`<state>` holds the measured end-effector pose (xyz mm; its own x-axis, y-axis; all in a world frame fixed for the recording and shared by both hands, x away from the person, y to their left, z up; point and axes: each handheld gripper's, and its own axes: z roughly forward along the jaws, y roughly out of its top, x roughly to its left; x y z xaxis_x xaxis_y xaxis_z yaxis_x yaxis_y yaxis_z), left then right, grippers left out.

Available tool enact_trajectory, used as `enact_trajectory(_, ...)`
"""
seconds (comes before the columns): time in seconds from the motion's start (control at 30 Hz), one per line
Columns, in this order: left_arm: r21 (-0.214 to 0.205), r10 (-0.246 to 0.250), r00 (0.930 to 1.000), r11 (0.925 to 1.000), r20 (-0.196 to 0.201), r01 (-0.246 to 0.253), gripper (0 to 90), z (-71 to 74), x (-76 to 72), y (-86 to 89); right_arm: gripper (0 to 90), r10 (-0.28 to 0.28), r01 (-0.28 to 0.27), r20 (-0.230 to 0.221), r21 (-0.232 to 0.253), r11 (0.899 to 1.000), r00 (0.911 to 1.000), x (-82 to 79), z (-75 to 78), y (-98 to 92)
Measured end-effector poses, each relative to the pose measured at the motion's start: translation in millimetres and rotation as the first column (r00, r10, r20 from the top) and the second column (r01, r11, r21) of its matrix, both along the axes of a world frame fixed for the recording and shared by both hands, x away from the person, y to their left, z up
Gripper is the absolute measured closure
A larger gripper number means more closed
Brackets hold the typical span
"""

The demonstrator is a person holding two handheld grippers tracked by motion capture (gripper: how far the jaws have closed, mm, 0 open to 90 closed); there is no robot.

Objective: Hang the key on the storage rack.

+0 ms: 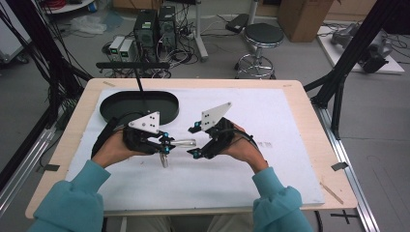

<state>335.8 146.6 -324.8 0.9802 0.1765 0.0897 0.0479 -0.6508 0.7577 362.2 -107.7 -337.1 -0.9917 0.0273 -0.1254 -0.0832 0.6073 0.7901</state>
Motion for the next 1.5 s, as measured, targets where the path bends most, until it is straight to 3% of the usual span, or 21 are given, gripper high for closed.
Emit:
enact_trajectory(0.03,-0.005,0.003,1.0,1.0,-0.004,-0.003,74.4,-0.2,0.6,0.7,15.1,0.0,0.0,0.0,0.0,1.0,1.0,0.0,0.0,0.0)
enact_trajectory(0.07,-0.012,0.007,1.0,0.9999,-0.002,-0.007,74.3,-0.4,1.1,1.6,0.8,-0.069,0.068,0.034,0.011,0.998,0.997,-1.0,-2.9,0.1)
enact_trajectory(0.2,-0.028,0.044,0.999,0.9987,-0.002,-0.044,74.3,0.4,2.3,5.3,0.8,-0.092,0.091,0.017,0.058,0.994,0.9956,-0.7,-3.3,-5.8)
enact_trajectory(0.43,-0.09,0.116,0.9933,0.9893,0.003,-0.115,74.3,5.7,8.0,16.3,0.8,-0.204,0.196,0.037,0.152,0.969,0.9784,-4.0,0.3,-35.6)
enact_trajectory(0.53,-0.127,0.146,0.9893,0.9813,-0.002,-0.145,74.3,6.7,11.0,20.5,0.8,-0.255,0.242,0.032,0.223,0.944,0.9665,-7.7,1.1,-51.6)
enact_trajectory(0.63,-0.145,0.185,0.9827,0.9725,0.008,-0.182,74.3,8.4,14.1,24.5,0.8,-0.322,0.302,0.03,0.274,0.913,0.9462,-12.7,0.3,-69.4)
enact_trajectory(0.7,-0.181,0.216,0.9764,0.9606,0.007,-0.211,74.3,9.2,17.7,28.5,0.8,-0.364,0.336,0.03,0.325,0.884,0.9308,-16.3,-1.7,-82.1)
enact_trajectory(0.8,-0.189,0.239,0.9709,0.9542,0.014,-0.232,74.3,9.6,20.3,31.7,0.8,-0.421,0.384,0.025,0.365,0.848,0.9066,-25.2,-4.1,-99.1)
enact_trajectory(0.93,-0.242,0.301,0.9533,0.9265,0.017,-0.289,74.3,10.9,25.9,39.6,0.8,-0.488,0.434,0.015,0.435,0.789,0.8725,-36.3,-10.7,-121.2)
enact_trajectory(0.97,-0.252,0.319,0.9475,0.9191,0.024,-0.303,74.3,11.8,27.6,42.4,0.8,-0.488,0.434,0.015,0.435,0.789,0.8725,-36.3,-10.7,-121.2)
enact_trajectory(1.0,-0.28,0.35,0.9367,0.9009,0.017,-0.331,74.3,12.7,30.9,47.7,0.8,-0.519,0.457,0.017,0.452,0.766,0.8545,-40.9,-15.2,-131.5)
enact_trajectory(1.07,-0.285,0.36,0.9326,0.8958,0.018,-0.341,74.3,12.7,32.7,50.6,0.8,-0.536,0.471,0.004,0.474,0.744,0.844,-44.1,-20.8,-141.2)
enact_trajectory(1.1,-0.294,0.391,0.9204,0.8817,0.016,-0.369,74.3,12.0,36.4,55.3,0.8,-0.549,0.484,-0.006,0.482,0.731,0.8356,-45.8,-23.5,-145.4)
enact_trajectory(1.17,-0.301,0.4,0.9165,0.8751,0.01,-0.379,74.3,11.5,38.5,57.9,0.8,-0.556,0.486,-0.005,0.492,0.722,0.8309,-46.8,-26.1,-149.5)
enact_trajectory(1.2,-0.313,0.413,0.9107,0.8661,0.008,-0.39,74.3,11.0,40.5,60.3,0.8,-0.577,0.501,-0.012,0.509,0.7,0.8168,-49.5,-31.2,-156.8)
enact_trajectory(1.23,-0.322,0.427,0.9043,0.8576,0.01,-0.401,74.3,10.9,42.4,62.5,0.8,-0.586,0.511,-0.018,0.512,0.69,0.81,-50.9,-33.8,-159.9)
enact_trajectory(1.27,-0.338,0.433,0.9012,0.8483,0.001,-0.407,74.3,10.3,44.7,64.8,0.8,-0.586,0.511,-0.018,0.512,0.69,0.81,-50.9,-33.8,-159.9)
enact_trajectory(1.3,-0.353,0.457,0.8893,0.8321,0.0,-0.428,74.3,9.7,48.6,68.6,0.8,-0.6,0.526,-0.03,0.52,0.674,0.7992,-53.3,-39.2,-165.7)
enact_trajectory(1.33,-0.353,0.457,0.8893,0.8321,0.0,-0.428,74.3,9.7,48.6,68.6,0.8,-0.608,0.533,-0.033,0.523,0.666,0.7929,-53.9,-41.8,-168.4)
enact_trajectory(1.4,-0.358,0.48,0.8775,0.8195,0.001,-0.448,74.3,9.6,52.6,71.2,0.8,-0.62,0.544,-0.037,0.523,0.656,0.7835,-55.2,-47.0,-173.0)
enact_trajectory(1.5,-0.367,0.496,0.8686,0.8082,0.002,-0.46,74.3,10.9,57.7,73.3,0.8,-0.639,0.557,-0.042,0.536,0.634,0.768,-56.7,-52.9,-178.7)
